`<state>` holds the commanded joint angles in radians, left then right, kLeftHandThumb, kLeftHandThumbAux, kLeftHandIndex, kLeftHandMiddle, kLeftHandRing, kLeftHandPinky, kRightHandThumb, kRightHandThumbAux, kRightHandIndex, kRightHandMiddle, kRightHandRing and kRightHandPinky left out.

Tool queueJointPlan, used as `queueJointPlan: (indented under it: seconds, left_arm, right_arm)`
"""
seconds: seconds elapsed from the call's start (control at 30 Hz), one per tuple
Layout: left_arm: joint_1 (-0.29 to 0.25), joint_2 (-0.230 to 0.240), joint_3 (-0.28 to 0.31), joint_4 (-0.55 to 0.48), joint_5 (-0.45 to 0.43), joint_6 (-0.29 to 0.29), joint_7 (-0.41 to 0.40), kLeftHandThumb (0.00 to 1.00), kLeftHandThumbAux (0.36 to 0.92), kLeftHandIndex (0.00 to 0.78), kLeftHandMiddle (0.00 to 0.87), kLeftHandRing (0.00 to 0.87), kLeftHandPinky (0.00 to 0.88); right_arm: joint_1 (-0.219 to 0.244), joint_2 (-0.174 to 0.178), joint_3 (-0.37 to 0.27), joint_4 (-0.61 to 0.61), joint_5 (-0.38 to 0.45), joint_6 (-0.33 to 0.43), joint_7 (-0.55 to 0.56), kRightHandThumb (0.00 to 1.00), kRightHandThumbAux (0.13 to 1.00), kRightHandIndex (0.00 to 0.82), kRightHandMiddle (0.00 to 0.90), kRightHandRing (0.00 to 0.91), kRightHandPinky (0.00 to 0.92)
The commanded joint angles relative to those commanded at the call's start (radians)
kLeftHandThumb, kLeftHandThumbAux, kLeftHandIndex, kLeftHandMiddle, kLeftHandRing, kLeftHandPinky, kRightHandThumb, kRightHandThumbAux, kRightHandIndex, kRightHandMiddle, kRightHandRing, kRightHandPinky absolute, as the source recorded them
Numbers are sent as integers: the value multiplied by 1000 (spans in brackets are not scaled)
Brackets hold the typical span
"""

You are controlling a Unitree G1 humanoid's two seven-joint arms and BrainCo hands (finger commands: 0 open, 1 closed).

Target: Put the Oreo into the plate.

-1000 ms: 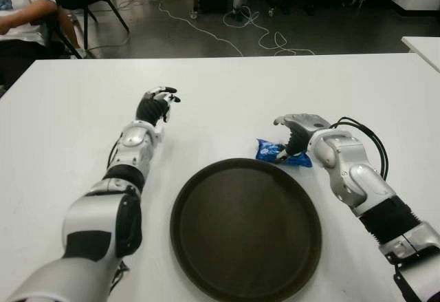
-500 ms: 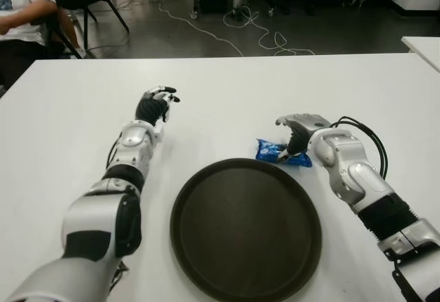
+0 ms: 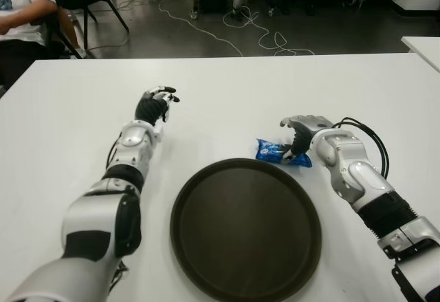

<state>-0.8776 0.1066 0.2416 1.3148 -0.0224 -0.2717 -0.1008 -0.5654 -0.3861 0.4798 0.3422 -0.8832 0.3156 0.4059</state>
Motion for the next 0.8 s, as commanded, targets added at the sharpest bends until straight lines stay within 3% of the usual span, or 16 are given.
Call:
queueJointPlan:
  seconds: [0.8]
  left_arm:
    - [3, -3, 2, -3, -2, -12, 1, 851, 665, 407, 536, 848, 844]
  right_arm:
    - [-4, 1, -5, 79, 22, -50, -51, 0, 742, 210, 234, 245, 256]
